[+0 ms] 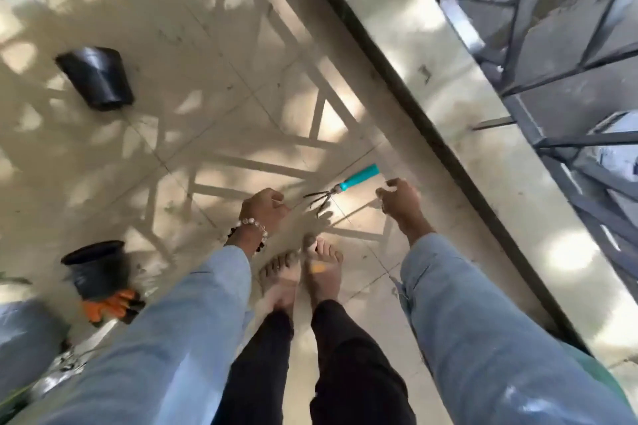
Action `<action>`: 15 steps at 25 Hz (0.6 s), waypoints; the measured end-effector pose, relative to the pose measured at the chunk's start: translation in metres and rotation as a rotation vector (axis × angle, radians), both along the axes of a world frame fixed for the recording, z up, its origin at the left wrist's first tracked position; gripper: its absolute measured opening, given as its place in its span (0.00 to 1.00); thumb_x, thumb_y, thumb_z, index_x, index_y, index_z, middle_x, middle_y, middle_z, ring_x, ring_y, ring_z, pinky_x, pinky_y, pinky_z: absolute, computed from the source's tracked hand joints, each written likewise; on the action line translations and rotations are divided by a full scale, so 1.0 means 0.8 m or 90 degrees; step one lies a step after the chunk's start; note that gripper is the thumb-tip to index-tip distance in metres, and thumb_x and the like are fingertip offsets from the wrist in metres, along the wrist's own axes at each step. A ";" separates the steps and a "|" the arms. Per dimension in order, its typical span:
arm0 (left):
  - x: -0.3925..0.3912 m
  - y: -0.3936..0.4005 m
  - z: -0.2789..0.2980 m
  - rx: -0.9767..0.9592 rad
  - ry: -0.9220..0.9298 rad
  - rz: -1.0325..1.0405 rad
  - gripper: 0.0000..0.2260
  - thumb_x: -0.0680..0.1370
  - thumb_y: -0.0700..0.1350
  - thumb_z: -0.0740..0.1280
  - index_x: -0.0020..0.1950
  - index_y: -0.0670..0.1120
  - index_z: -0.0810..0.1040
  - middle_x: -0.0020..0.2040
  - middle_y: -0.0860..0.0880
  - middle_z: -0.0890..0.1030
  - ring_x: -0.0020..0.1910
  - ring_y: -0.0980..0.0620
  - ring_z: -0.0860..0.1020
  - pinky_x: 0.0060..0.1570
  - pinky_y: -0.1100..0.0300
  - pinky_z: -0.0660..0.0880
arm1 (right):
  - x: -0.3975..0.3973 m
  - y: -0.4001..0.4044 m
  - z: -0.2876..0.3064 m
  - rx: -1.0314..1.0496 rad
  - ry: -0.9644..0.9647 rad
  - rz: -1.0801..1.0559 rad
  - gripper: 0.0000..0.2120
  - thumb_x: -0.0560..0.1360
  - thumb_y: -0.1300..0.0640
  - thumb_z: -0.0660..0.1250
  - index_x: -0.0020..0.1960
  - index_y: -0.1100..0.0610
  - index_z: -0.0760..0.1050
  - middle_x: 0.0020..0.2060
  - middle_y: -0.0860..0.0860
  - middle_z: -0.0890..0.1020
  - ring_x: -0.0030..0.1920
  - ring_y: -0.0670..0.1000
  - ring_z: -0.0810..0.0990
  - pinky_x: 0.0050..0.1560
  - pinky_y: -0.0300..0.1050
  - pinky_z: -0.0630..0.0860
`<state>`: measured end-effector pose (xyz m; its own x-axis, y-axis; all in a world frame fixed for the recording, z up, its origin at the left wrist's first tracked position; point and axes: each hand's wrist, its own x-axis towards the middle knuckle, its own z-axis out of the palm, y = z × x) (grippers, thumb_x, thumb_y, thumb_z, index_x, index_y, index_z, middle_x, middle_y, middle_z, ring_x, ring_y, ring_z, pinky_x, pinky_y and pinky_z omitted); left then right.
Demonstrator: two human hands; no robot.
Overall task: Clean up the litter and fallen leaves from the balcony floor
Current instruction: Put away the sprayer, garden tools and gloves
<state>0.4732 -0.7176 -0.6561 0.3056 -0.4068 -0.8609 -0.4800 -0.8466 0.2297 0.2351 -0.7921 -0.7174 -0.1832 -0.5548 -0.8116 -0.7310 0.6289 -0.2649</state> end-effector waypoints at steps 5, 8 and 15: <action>0.004 -0.011 -0.139 0.057 0.015 -0.017 0.15 0.77 0.47 0.67 0.63 0.46 0.78 0.60 0.45 0.81 0.61 0.45 0.77 0.58 0.61 0.71 | 0.029 -0.026 -0.139 -0.014 0.051 -0.164 0.25 0.74 0.48 0.68 0.65 0.61 0.66 0.56 0.59 0.77 0.53 0.60 0.80 0.54 0.56 0.79; 0.007 -0.007 -0.180 0.052 0.046 -0.002 0.09 0.76 0.47 0.67 0.55 0.48 0.79 0.50 0.46 0.83 0.55 0.45 0.80 0.51 0.59 0.75 | 0.045 -0.025 -0.186 -0.051 0.080 -0.207 0.24 0.74 0.51 0.69 0.63 0.60 0.65 0.53 0.58 0.75 0.56 0.58 0.76 0.55 0.51 0.76; 0.008 -0.009 -0.092 0.036 0.089 0.071 0.17 0.65 0.56 0.65 0.48 0.49 0.82 0.56 0.47 0.82 0.55 0.44 0.81 0.58 0.47 0.77 | 0.049 0.001 -0.077 -0.096 -0.064 -0.303 0.15 0.77 0.56 0.67 0.61 0.60 0.70 0.51 0.52 0.74 0.52 0.52 0.77 0.54 0.49 0.79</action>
<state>0.4798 -0.7251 -0.7297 0.2221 -0.3272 -0.9185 -0.3486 -0.9064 0.2386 0.2740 -0.7914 -0.7787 -0.3698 -0.5413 -0.7551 -0.3385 0.8354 -0.4331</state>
